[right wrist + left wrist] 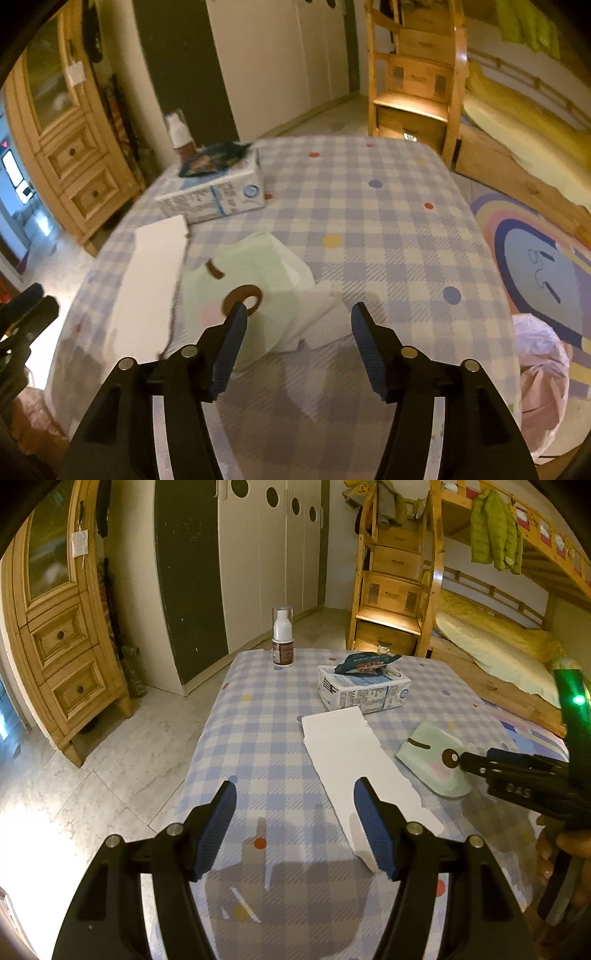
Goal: Collect trash
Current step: 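Return the right tool to the table and grasp the green cartoon-face paper, then grasp the plain white paper strip with the left tool while the right tool holds the green paper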
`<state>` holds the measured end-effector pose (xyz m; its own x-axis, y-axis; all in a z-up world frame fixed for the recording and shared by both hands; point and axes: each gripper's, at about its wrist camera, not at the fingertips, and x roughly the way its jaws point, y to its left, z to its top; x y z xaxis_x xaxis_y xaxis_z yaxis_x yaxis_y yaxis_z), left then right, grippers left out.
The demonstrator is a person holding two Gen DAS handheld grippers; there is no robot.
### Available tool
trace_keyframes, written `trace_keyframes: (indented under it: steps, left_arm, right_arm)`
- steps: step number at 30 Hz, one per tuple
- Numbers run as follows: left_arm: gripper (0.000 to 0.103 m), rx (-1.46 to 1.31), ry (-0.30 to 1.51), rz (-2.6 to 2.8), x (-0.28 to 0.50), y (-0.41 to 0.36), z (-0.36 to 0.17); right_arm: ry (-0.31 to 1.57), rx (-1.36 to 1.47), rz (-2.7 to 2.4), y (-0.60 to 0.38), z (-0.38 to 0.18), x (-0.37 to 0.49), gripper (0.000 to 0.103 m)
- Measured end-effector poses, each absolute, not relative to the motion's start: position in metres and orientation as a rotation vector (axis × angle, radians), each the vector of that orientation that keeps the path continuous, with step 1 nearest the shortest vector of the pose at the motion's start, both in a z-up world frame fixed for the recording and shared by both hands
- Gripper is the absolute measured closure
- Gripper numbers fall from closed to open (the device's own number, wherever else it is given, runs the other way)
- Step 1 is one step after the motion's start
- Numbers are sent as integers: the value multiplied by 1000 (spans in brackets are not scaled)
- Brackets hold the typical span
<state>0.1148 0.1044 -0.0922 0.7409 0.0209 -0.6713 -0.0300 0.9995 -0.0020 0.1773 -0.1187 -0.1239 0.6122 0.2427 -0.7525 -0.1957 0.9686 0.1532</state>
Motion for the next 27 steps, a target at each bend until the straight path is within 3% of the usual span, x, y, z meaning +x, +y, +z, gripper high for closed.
trace_keyframes:
  steps: [3,10,21,27]
  left_arm:
    - [39,-16,740,28,113,105,-93]
    - [39,-18,753,14,106,100,-92]
    - [17,39,793,-62,96,58,-103]
    - [13,29,843,-47,105,33,-118]
  right_arm:
    - [859,9,264,-112,-125,172,50]
    - [836,53,348,-111,-122,155,98]
    - [596,61,220,-157,-53,94,100]
    - [606,93,188,-180,-51,93,100]
